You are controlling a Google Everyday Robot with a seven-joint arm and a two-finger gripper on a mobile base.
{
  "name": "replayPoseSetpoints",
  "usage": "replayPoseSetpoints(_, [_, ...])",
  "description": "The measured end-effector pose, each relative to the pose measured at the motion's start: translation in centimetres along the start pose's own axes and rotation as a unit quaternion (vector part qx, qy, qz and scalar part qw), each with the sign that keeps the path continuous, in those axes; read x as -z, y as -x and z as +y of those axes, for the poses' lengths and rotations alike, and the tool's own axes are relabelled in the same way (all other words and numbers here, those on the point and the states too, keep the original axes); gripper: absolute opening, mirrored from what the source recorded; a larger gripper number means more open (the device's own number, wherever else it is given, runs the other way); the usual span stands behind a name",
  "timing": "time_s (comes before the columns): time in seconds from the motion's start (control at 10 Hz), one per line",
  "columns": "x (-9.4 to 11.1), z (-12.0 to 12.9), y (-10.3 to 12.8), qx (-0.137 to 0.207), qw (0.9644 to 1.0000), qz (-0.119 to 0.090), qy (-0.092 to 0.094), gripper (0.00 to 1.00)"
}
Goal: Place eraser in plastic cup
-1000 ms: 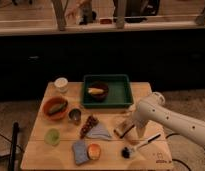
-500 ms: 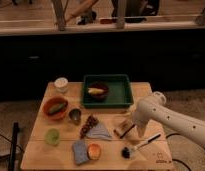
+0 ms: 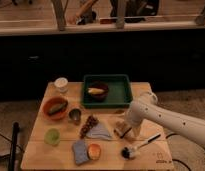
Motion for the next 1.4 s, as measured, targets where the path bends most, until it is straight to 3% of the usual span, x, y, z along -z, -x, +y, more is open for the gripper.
replayPoseSetpoints(0.3, [-2.1, 0.3, -0.5, -0.012, 0.9999, -0.004, 0.008, 0.48])
replayPoseSetpoints(0.7, [-1.3, 0.9, -0.8, -0.014, 0.9998, -0.002, 0.012, 0.08])
replayPoseSetpoints(0.8, [-1.1, 0.9, -0.9, -0.013, 0.9999, -0.001, 0.012, 0.02])
replayPoseSetpoints(1.1, [-0.7, 0.8, -0.6, -0.009, 0.9999, -0.001, 0.009, 0.00])
replayPoseSetpoints(1.4, [3.7, 0.3, -0.1, 0.004, 0.9999, 0.002, -0.016, 0.00])
